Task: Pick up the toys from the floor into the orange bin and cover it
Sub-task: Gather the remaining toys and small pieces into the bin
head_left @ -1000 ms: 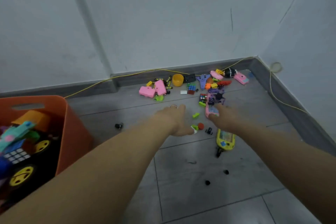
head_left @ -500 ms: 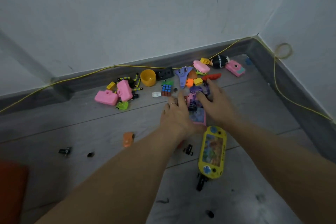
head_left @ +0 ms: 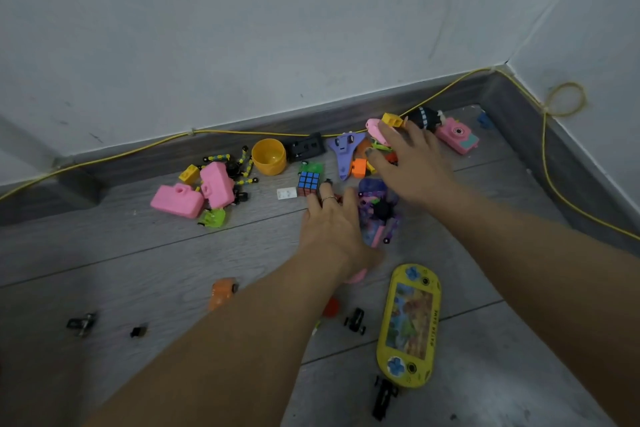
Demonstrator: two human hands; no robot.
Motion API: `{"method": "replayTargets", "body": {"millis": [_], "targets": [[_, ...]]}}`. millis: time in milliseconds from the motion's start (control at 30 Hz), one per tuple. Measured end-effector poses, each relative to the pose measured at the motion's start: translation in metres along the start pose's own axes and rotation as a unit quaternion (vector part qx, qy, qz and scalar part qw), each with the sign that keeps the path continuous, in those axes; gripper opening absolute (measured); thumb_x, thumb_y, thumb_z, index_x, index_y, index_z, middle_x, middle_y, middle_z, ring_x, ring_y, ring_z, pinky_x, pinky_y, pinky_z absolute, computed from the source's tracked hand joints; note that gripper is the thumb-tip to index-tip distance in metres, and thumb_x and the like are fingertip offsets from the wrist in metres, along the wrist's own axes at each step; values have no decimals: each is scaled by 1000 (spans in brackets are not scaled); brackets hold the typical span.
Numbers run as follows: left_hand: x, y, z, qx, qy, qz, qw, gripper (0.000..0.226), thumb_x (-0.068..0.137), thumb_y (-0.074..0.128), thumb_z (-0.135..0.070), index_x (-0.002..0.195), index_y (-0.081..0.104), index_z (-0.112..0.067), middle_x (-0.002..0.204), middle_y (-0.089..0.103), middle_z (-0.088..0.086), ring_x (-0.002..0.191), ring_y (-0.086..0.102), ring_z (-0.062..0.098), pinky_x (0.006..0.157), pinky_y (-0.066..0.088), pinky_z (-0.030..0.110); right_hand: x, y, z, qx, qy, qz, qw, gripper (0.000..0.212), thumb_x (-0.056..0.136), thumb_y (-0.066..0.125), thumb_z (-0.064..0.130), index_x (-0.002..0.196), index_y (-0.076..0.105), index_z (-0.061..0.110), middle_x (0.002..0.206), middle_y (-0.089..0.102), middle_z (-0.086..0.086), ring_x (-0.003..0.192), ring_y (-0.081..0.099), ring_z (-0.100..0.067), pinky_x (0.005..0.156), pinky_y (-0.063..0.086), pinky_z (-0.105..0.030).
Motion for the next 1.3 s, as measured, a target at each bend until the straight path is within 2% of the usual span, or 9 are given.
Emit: {"method": "replayTargets", "body": {"millis": [100,233,500,600,733,833,933,1067,1300], "targets": [[-2,-5,8,36,5,16,999,104,66,69,-69,143,21,-19,154,11,18,136,16,43,108,31,46,1,11,3,47,1,34,998,63,94,42,59,152,26,41,157,25,-8,142,26,-33,115,29,-48],[-9,-5,18,23,-12,30,999,107,62,74,-67,140,25,-14,152,15,14,131,28,40,102,40,46,-23,24,14,43,-44,-8,998,54,93,54,44,143,37,33,123,43,-14,106,50,-34,89,49,-42],[-36,-10,34,23,-16,71,997,102,59,80,-59,134,31,-11,127,42,9,113,51,30,81,46,36,-68,42,27,72,-33,-8,997,17,98,49,34,98,47,17,91,55,-13,81,52,-32,63,39,-36],[-52,-8,44,11,-19,75,997,101,56,82,-57,132,34,-12,126,43,8,110,51,29,78,46,35,-83,48,37,123,5,1,992,20,98,51,36,102,45,18,94,56,-12,82,56,-33,66,44,-38],[-66,-10,60,-13,-21,75,997,99,53,83,-58,128,36,-12,121,44,8,106,50,27,80,49,37,-85,46,49,80,53,60,994,46,97,53,46,137,39,30,122,34,-13,95,56,-36,83,51,-40],[-75,-13,75,6,-32,86,996,105,53,82,-61,133,36,-11,122,42,8,109,49,28,86,50,38,-89,48,59,23,47,79,996,37,97,52,45,126,46,22,130,31,-14,89,56,-34,80,50,-40],[-84,-17,88,18,-43,100,994,89,53,81,-63,121,47,-17,111,42,5,101,51,24,84,53,39,-104,58,68,-21,32,49,998,31,99,47,42,114,45,15,122,37,-15,75,48,-30,68,45,-37],[-100,-20,104,23,-39,90,995,79,56,79,-62,114,51,-17,106,41,3,97,52,23,81,53,37,-126,63,76,-31,23,39,998,32,98,49,39,113,41,12,107,51,-14,88,57,-35,66,39,-36],[-149,-68,130,3,-53,63,997,72,60,78,-62,110,52,-17,101,47,2,88,53,18,69,50,31,-156,34,114,102,12,55,993,30,93,57,41,90,41,15,78,52,-5,77,54,-29,67,45,-37]]}}
Point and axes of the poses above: each hand's wrist, its own x-axis towards the middle knuckle, its own y-axis out of the palm, z = x × y, the point moved 3 cm from there along x, towards the middle knuckle
